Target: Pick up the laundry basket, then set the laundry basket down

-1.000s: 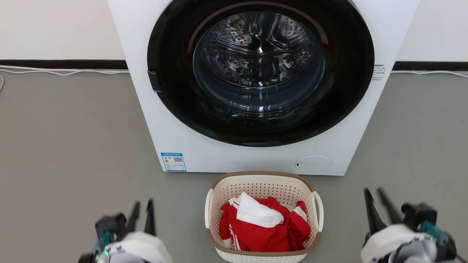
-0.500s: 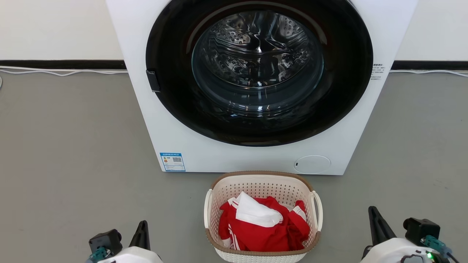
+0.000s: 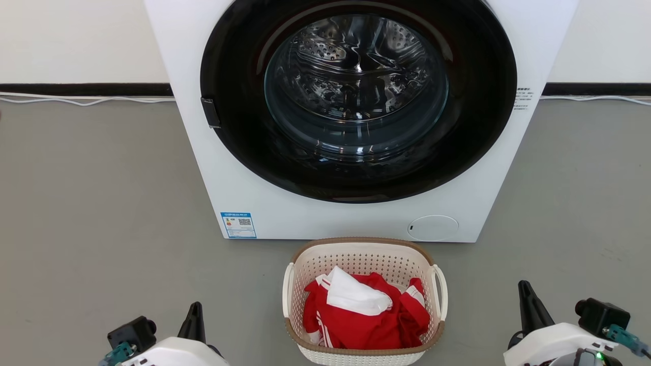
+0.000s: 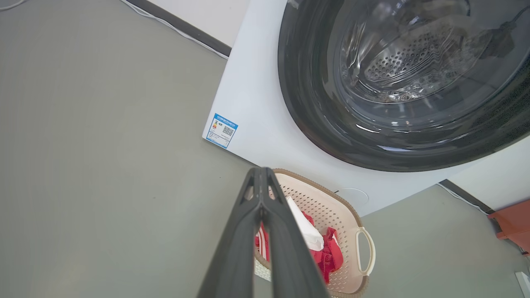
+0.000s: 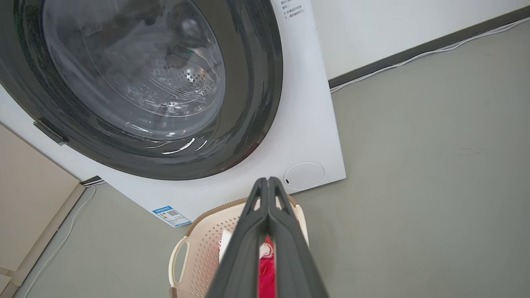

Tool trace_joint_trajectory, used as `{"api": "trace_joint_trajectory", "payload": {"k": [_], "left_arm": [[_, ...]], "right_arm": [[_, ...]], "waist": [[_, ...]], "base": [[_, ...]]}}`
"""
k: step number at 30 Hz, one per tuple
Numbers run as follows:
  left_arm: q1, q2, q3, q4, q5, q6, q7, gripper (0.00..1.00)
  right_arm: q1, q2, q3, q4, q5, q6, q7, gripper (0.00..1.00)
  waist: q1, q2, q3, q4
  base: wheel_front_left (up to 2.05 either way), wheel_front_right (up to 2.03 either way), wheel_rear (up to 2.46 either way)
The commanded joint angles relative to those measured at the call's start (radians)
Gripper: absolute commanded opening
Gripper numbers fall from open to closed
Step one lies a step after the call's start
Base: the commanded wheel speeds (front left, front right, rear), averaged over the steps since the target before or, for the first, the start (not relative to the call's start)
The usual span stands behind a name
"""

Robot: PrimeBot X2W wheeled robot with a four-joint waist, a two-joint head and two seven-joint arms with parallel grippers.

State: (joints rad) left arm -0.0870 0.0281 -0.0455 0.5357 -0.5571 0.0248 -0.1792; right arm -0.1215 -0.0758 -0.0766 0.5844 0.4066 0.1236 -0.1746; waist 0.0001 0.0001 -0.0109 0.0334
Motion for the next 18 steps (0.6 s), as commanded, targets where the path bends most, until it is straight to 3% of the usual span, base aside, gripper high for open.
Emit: {"api": "trace_joint_trajectory", "payload": {"k": [1,18], "left_arm": [[-0.033,0.006,0.014,-0.033,-0.023,-0.009,0.005,0.0],[-0.031,0.008,0.039,-0.077,-0.202,-0.035,0.055,0.0]], "right_arm": [[-0.024,-0.007,-0.001,-0.036,0.027,0.002,0.008,0.0],[-0.018,-0.001,-0.007,-0.089,0.231,0.003,0.056,0.0]], "waist": [[-0.0001,-0.0001,0.0,0.0],[-0.0001,-0.0001,0.003,-0.006]], "base": [[0.0,0.0,0.0],[0.0,0.0,0.0]]}}
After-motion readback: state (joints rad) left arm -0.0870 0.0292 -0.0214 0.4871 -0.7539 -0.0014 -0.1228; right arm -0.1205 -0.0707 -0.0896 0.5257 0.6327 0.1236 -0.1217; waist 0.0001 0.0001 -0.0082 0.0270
